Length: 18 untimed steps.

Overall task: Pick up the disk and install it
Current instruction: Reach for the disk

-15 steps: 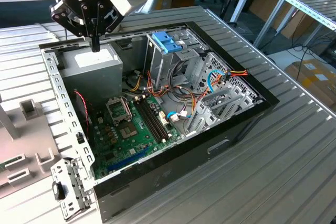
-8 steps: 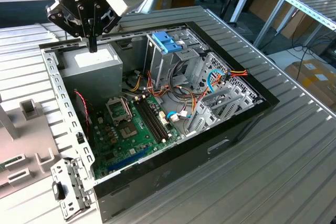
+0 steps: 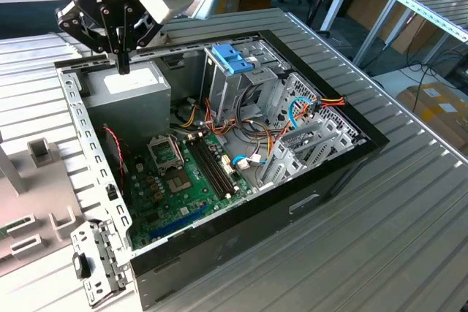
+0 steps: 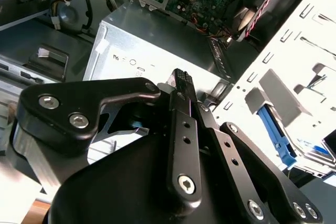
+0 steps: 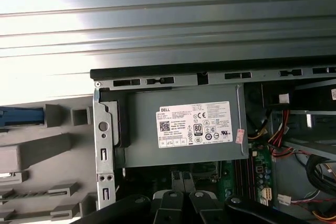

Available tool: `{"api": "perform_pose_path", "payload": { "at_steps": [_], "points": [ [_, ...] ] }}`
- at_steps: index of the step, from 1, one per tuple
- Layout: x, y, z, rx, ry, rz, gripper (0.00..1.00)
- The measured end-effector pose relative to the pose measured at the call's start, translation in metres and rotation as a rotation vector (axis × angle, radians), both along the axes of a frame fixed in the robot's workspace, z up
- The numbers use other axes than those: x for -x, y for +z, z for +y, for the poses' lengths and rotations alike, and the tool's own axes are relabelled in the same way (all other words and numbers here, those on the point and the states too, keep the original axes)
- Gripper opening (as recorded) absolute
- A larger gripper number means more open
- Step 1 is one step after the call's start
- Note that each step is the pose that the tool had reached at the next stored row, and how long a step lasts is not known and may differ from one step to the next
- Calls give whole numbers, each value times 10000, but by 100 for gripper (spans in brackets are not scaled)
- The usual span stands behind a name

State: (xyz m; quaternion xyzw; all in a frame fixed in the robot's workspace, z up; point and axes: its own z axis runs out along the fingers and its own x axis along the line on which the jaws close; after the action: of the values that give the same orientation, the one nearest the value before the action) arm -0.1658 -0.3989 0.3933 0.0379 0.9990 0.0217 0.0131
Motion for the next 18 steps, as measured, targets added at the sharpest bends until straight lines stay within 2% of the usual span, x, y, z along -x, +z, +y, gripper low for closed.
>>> {"api": "perform_pose_path", "payload": {
  "at_steps": [18],
  "points": [
    [209,0,0,1,0,-2,11]
  ]
}}
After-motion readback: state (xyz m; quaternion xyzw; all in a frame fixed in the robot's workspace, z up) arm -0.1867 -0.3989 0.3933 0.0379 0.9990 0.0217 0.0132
